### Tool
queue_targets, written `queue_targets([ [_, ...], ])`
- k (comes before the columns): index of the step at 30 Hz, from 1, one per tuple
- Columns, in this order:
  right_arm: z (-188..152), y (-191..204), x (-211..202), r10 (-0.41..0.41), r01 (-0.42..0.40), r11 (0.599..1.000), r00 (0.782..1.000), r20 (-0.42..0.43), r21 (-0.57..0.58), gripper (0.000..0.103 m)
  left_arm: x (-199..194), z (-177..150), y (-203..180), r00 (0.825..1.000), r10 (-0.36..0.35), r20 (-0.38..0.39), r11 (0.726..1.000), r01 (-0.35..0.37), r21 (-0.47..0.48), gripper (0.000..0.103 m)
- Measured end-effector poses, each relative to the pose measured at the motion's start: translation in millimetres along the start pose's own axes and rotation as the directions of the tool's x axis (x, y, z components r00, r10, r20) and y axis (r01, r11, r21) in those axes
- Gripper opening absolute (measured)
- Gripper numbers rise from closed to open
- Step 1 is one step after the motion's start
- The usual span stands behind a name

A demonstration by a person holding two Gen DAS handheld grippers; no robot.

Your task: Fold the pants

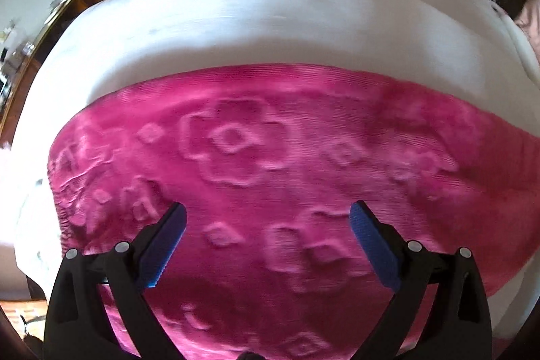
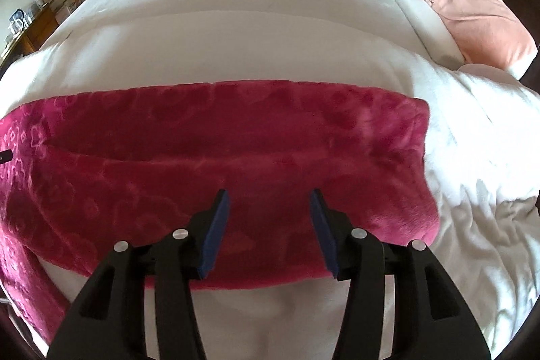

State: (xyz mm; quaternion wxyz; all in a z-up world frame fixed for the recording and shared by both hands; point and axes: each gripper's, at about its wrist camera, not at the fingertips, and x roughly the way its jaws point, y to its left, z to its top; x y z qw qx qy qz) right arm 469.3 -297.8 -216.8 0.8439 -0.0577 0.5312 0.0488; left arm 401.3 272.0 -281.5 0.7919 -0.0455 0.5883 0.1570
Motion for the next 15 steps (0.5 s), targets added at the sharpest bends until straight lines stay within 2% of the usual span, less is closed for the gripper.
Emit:
queue_targets([
  [5,4.3,40.1,-7.5,0.025,-0.026,1.0,1.0,0.006,0.003,0.051,-0.5,-4.3,55.1,0.999,0.039,0.018,0.998,-0.038,-0.051,0.097],
  [8,8.2,64.3,-9.9,0.047,-0.047,0.999,0.999,0.002,-0.002,0.058,-1.1,-5.3,82.8,0.999,0.045,0.029,0.997,-0.043,-0.067,0.097],
  [10,11.4,76.0,-9.0,0.057,-0.057,0.998,0.998,-0.004,0.006,0.058,1.3,-2.2,99.7,0.998,0.052,0.035,0.997,-0.049,-0.066,0.097],
  [15,16.5,96.0,-6.2,0.054,-0.053,0.998,0.998,-0.019,0.024,0.059,11.9,43.9,140.7,0.997,0.069,0.039,0.997,-0.067,-0.033,0.097],
])
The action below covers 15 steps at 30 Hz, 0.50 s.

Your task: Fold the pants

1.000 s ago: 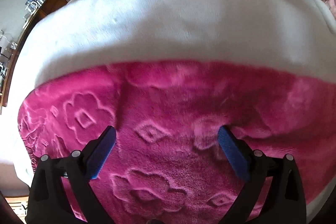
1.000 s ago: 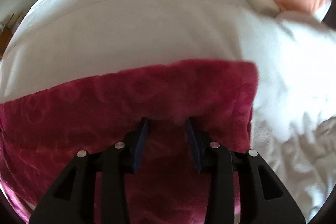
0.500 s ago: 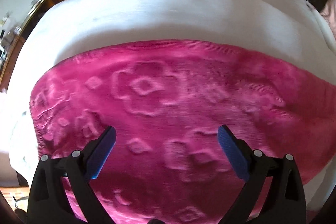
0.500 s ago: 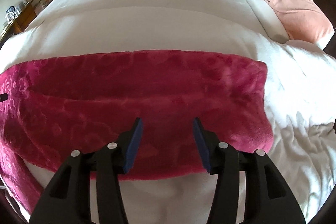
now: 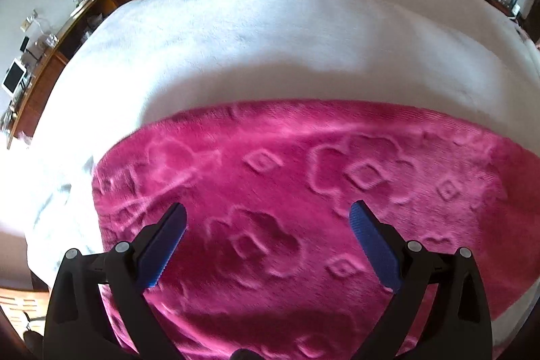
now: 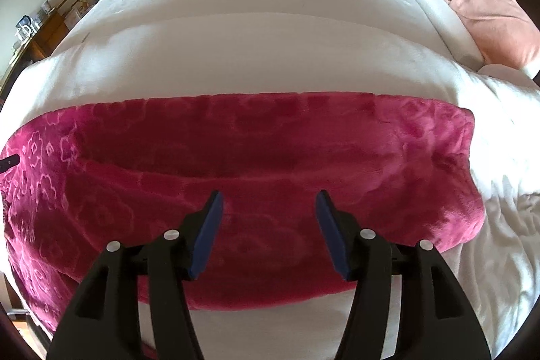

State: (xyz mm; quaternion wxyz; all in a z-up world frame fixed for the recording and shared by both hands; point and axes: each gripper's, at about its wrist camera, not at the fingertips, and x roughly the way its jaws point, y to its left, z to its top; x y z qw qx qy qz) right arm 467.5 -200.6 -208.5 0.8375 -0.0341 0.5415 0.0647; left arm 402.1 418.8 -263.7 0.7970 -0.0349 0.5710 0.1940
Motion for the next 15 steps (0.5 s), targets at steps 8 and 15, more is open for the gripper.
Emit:
queue_targets([
  [8,-4.2,12.1,3.4,-0.037,0.038,0.999,0.999,-0.034,0.025,0.059,39.4,50.8,36.8,1.0,0.01,0.015,0.997,-0.011,0.079,0.097],
  [15,-8.4,7.0,1.5,-0.055,0.057,0.998,0.997,-0.048,0.033,0.059,99.8,75.4,63.8,0.998,0.06,-0.028,0.99,-0.056,0.131,0.097],
])
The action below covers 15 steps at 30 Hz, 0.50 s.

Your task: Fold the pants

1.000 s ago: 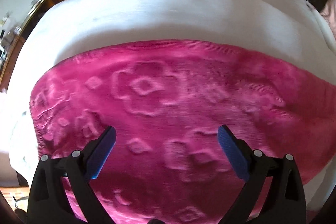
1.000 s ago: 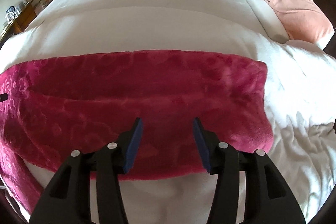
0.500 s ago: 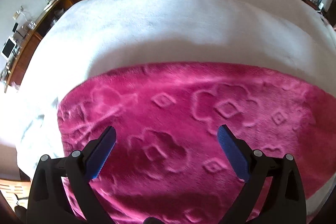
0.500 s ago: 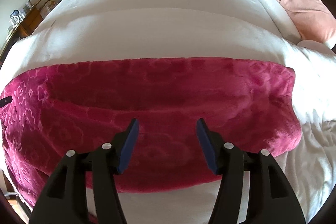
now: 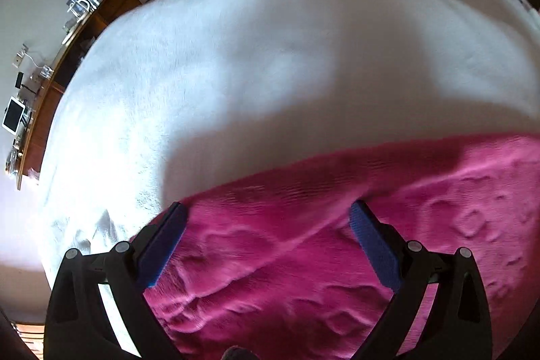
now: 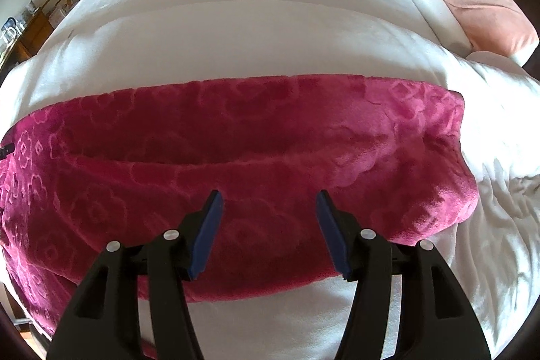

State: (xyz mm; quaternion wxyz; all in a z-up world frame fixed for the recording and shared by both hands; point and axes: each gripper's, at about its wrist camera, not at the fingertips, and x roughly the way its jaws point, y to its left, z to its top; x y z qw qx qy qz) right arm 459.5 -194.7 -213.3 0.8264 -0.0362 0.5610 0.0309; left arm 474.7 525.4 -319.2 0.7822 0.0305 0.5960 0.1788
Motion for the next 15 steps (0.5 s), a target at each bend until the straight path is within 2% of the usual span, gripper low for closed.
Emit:
queue_targets([
  [7,5.5,-34.9,7.9,-0.002,0.006,0.994,0.999,-0.035,0.106,0.059,36.1,-6.5,5.0,0.998,-0.061,-0.014,0.996,0.062,0.068,0.097],
  [10,15.1,-63.7,8.5,-0.011,0.017,0.983,0.999,-0.033,0.185,0.059,37.8,-6.3,8.1,0.992,-0.127,-0.006,0.988,0.127,0.088,0.078],
  [11,20.1,-78.1,8.9,-0.017,0.023,0.974,0.999,-0.029,0.225,0.059,36.2,-6.8,6.5,0.99,-0.139,-0.002,0.986,0.139,0.094,0.069],
  [12,23.1,-87.7,9.5,-0.021,0.027,0.967,0.999,-0.028,0.252,0.059,35.1,-7.6,6.3,0.989,-0.146,0.002,0.984,0.145,0.103,0.065],
  [15,37.8,-132.5,13.0,-0.03,0.042,0.92,0.999,-0.036,0.391,0.059,28.7,-9.3,2.9,0.988,-0.153,0.001,0.981,0.152,0.118,0.043],
])
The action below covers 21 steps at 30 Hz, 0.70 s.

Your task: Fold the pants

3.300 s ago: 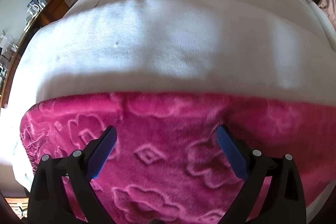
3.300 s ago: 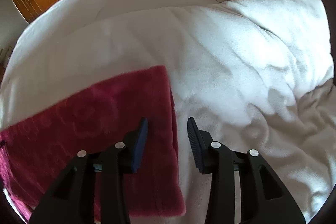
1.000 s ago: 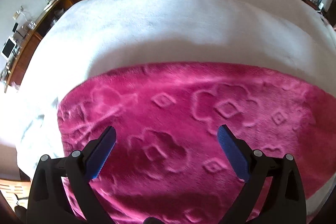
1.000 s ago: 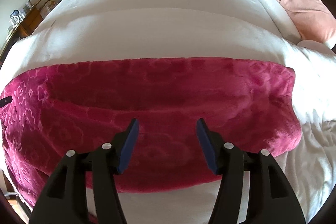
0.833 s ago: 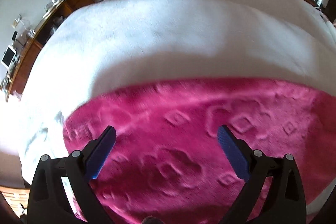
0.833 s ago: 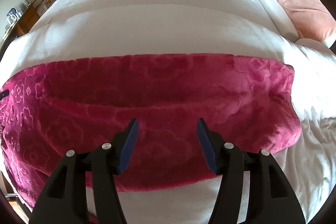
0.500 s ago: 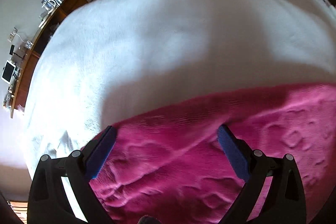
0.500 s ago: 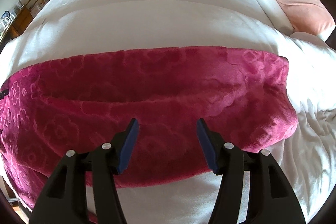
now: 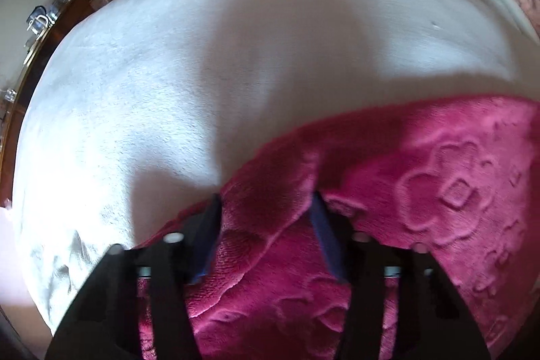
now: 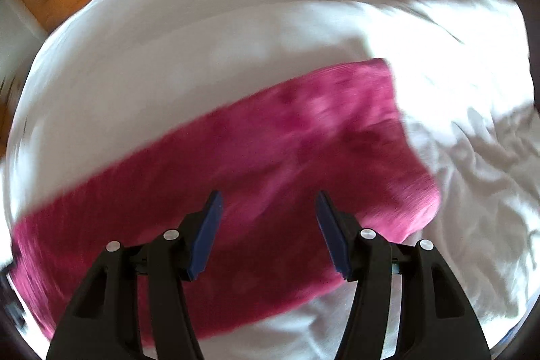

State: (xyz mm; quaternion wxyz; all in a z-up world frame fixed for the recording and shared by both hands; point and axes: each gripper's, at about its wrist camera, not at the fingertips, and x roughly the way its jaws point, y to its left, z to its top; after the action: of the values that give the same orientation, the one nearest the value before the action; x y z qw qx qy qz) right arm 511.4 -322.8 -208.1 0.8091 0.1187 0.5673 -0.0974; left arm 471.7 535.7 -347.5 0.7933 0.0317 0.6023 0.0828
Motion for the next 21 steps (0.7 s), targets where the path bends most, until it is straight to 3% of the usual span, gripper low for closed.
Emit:
queue_targets([
  [3,29.5,-34.1,8.5,0.038,-0.035,0.984,0.999,-0.012,0.173,0.059,-5.1,-9.0,2.3,1.0,-0.005,-0.008,1.0,0.005,-0.011,0.03],
  [7,61.4,-62.8,25.6,0.138,-0.115,0.917,0.99,-0.034,0.381,0.059,-17.5,-22.1,11.3,0.999,-0.033,-0.002,0.999,0.033,-0.01,0.023],
  [10,79.4,-64.5,38.5,0.151,-0.115,0.898,0.987,-0.052,0.425,0.059,-27.6,-35.1,19.1,0.999,-0.042,0.002,0.999,0.042,0.005,0.022],
  [16,95.5,-50.0,67.0,0.047,0.011,0.916,0.99,-0.136,0.401,0.059,-44.7,-55.4,32.1,0.999,-0.037,0.018,0.999,0.036,0.011,0.021],
  [18,96.8,-48.0,68.7,0.009,0.048,0.92,0.99,-0.144,0.39,0.05,-51.0,-57.3,36.8,0.999,-0.03,0.027,1.0,0.03,0.003,0.021],
  [21,92.3,-46.1,65.1,-0.048,0.098,0.93,0.988,-0.149,0.354,0.022,-68.8,-66.2,21.9,0.999,-0.016,0.043,1.0,0.016,-0.007,0.021],
])
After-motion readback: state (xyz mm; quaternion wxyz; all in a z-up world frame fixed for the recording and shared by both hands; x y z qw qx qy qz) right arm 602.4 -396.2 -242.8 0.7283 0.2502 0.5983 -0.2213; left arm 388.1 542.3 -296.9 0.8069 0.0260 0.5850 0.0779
